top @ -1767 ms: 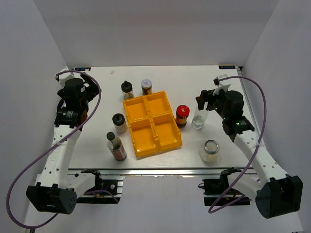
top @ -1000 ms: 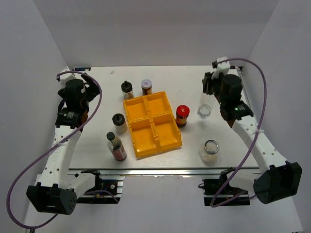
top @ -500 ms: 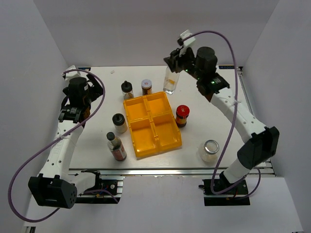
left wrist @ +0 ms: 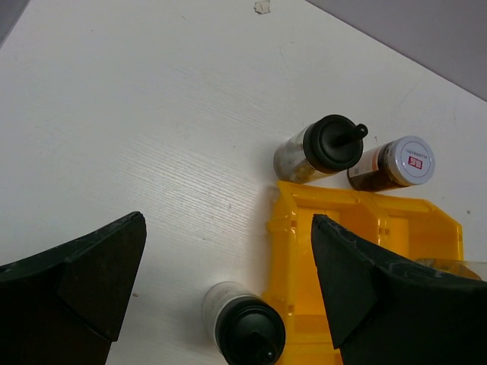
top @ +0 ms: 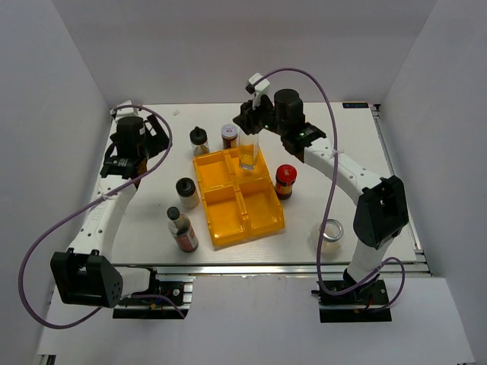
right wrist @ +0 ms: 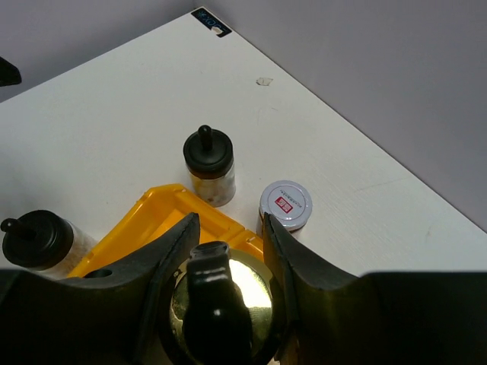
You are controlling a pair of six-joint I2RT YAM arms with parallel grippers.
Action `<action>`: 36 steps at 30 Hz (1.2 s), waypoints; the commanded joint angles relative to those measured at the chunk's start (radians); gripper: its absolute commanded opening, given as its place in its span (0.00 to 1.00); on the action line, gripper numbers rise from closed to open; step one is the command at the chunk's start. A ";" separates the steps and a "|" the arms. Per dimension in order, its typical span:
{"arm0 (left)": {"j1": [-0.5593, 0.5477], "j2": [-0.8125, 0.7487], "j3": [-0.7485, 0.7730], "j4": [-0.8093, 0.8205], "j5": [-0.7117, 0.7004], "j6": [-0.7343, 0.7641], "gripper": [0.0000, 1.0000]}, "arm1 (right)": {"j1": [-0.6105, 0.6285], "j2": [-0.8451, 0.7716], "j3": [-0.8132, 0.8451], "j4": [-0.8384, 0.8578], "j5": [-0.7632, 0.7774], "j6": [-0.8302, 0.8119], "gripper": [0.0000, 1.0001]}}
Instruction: Organize the condiment bottles
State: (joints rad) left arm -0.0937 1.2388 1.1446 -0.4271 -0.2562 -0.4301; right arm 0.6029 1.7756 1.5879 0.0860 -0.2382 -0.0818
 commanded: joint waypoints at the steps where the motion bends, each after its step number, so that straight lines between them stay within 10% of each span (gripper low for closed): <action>1: 0.002 0.024 0.049 0.031 0.049 0.033 0.98 | 0.005 -0.004 -0.002 0.231 -0.030 0.016 0.00; 18: -0.021 0.316 0.236 0.125 0.417 0.246 0.98 | 0.005 -0.068 -0.264 0.288 -0.079 0.054 0.00; 21: -0.058 0.389 0.279 0.105 0.396 0.309 0.98 | 0.005 -0.070 -0.279 0.287 -0.087 0.045 0.35; 29: -0.118 0.625 0.466 0.015 0.273 0.389 0.98 | 0.005 -0.094 -0.284 0.294 -0.104 0.056 0.89; 36: -0.123 0.769 0.572 -0.047 0.218 0.381 0.98 | 0.005 -0.130 -0.290 0.308 -0.133 0.062 0.89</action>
State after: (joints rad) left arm -0.2180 2.0022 1.6695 -0.4278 0.0006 -0.0639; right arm 0.6044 1.6993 1.2984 0.3302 -0.3435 -0.0284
